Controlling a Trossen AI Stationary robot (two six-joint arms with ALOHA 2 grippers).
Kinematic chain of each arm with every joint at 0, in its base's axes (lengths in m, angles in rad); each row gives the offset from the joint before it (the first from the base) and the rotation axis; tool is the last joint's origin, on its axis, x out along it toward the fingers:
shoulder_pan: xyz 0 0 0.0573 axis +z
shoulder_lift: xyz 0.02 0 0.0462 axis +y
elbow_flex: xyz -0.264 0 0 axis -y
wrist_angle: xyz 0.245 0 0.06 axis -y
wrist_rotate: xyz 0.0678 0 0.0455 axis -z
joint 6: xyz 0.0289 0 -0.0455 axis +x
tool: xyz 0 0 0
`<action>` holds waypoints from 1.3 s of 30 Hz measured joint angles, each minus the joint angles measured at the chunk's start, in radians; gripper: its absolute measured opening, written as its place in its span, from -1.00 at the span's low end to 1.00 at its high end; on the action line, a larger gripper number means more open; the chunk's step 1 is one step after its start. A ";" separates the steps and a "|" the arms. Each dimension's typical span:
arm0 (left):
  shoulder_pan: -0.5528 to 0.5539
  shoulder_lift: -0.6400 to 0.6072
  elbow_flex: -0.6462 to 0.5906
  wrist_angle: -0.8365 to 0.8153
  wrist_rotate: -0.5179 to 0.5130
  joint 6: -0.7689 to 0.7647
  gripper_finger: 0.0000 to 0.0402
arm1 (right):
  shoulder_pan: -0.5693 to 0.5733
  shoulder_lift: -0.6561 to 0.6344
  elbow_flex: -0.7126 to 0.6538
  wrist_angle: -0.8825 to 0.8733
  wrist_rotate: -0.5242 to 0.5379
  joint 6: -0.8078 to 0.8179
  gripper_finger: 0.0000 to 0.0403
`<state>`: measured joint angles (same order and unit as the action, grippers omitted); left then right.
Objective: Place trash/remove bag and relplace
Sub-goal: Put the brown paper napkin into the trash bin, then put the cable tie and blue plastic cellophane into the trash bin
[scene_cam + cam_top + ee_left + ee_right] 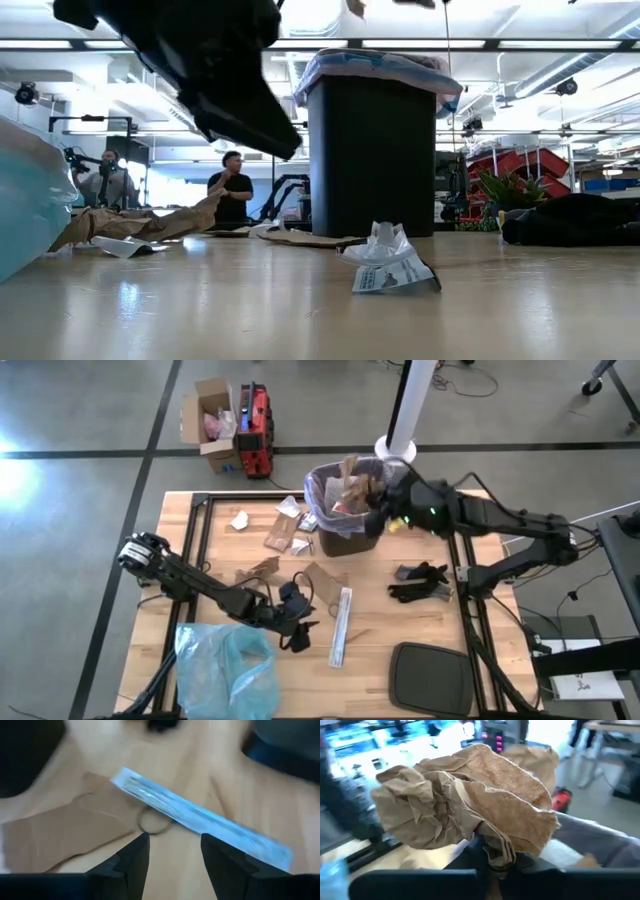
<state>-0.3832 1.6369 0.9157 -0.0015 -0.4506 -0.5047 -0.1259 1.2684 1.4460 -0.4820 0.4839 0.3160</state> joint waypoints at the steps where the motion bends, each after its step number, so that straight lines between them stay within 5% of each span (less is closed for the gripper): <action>1: 0.000 0.004 0.000 0.006 -0.028 -0.023 -0.18 | -0.033 0.007 0.000 -0.005 -0.025 0.011 -0.89; 9: 0.002 0.038 0.003 0.035 -0.123 -0.153 -0.10 | -0.248 0.079 0.000 -0.058 -0.235 0.093 -0.45; 19: 0.002 0.082 0.079 0.028 -0.088 -0.167 0.01 | -0.274 0.100 0.000 -0.083 -0.415 0.208 0.15; 33: 0.011 0.271 0.229 0.027 -0.082 -0.290 0.13 | 0.070 -0.079 -0.001 -0.154 -0.311 0.000 0.23; 39: 0.019 0.444 0.393 -0.042 -0.067 -0.320 0.22 | 0.284 -0.062 -0.024 -0.304 -0.151 -0.013 0.19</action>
<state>-0.3646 2.0807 1.3089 -0.0436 -0.5179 -0.8245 0.1580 1.2068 1.4224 -0.7856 0.3331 0.3030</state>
